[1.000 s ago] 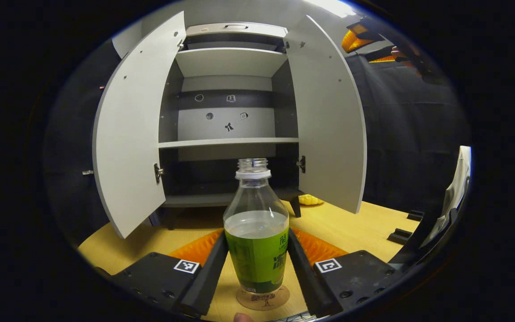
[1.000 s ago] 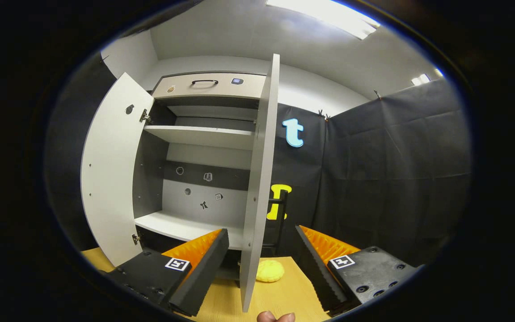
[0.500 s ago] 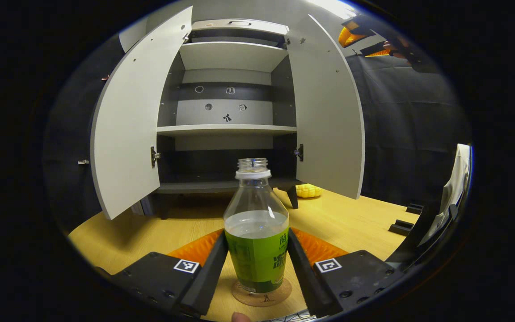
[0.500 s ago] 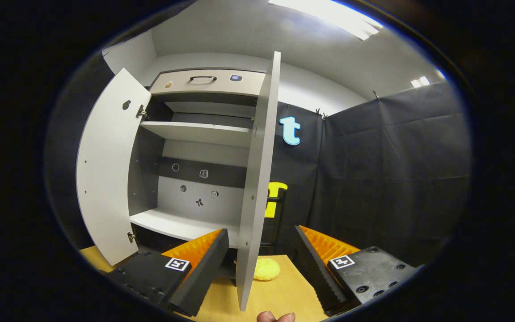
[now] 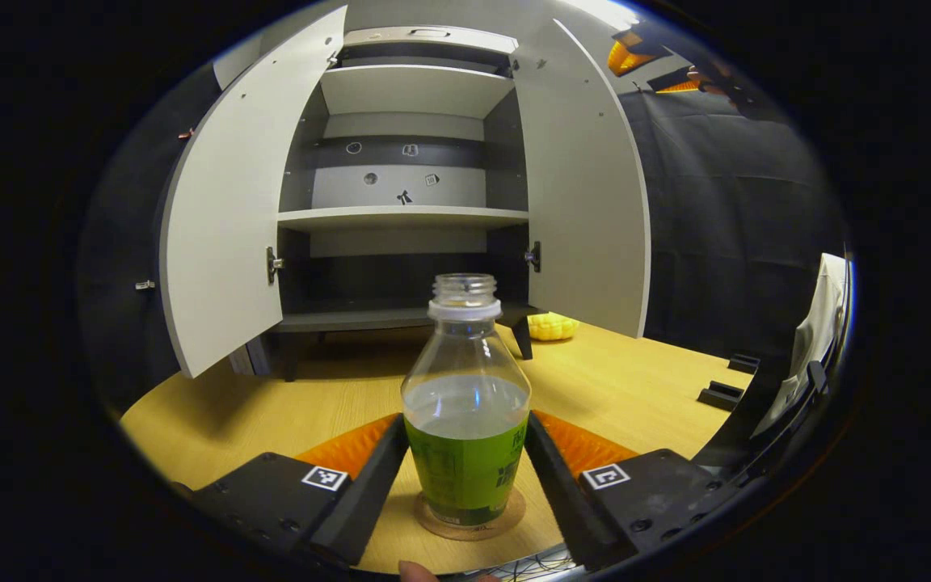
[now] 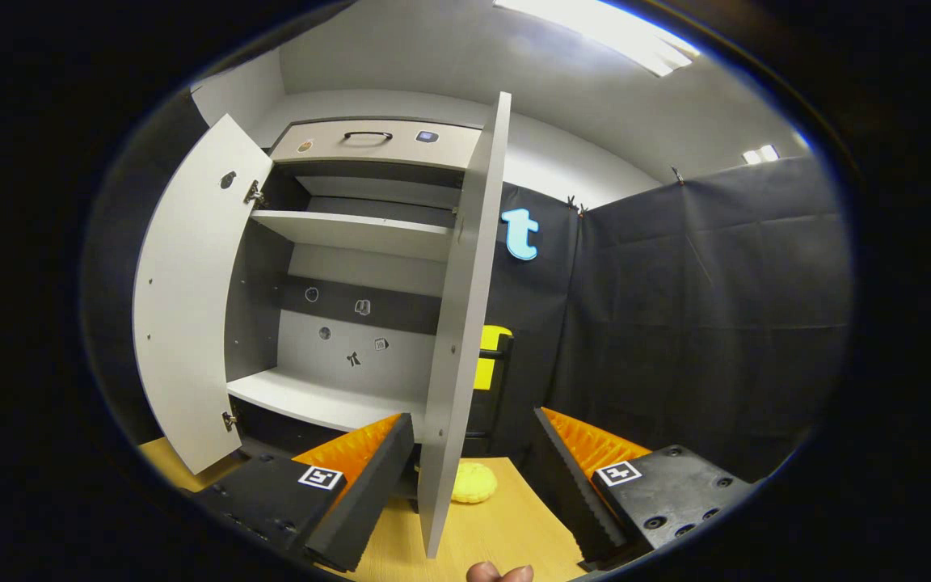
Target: Grasp the bottle in the cabinet with the left hand and place it on the coaster, then close the right door with the right hand and the left door with the left hand.
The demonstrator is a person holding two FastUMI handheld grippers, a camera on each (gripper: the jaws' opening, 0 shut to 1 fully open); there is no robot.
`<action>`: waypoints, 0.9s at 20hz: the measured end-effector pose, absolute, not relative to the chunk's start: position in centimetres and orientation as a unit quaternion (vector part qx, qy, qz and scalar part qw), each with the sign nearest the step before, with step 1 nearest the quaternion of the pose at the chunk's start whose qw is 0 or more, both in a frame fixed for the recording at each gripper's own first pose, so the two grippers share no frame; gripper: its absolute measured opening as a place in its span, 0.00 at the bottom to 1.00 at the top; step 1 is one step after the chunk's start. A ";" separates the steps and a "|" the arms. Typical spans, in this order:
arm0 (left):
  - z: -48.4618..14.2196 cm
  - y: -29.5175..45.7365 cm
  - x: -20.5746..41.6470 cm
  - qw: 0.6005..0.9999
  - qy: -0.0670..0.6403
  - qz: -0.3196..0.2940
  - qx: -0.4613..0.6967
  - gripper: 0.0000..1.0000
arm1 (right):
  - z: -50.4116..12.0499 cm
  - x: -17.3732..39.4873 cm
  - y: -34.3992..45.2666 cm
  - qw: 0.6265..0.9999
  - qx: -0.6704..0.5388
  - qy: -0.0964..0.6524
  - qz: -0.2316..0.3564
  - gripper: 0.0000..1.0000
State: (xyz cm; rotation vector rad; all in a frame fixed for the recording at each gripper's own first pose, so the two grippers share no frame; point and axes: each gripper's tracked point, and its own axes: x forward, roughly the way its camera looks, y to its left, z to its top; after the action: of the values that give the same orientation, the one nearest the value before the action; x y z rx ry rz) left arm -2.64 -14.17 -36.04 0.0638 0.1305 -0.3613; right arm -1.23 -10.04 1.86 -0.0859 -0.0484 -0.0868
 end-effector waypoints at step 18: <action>-26.0 -7.0 -9.0 0.990 0.087 -0.110 -0.012 0.98 | 1.4 -1.4 -9.8 1.000 -0.002 -0.012 0.003 0.97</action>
State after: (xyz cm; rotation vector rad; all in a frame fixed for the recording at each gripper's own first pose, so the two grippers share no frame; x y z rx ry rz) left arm -9.02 -6.97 -25.98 -0.0244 0.1744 -0.2207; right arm -1.40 -9.81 1.36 -0.0037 -0.0243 0.0065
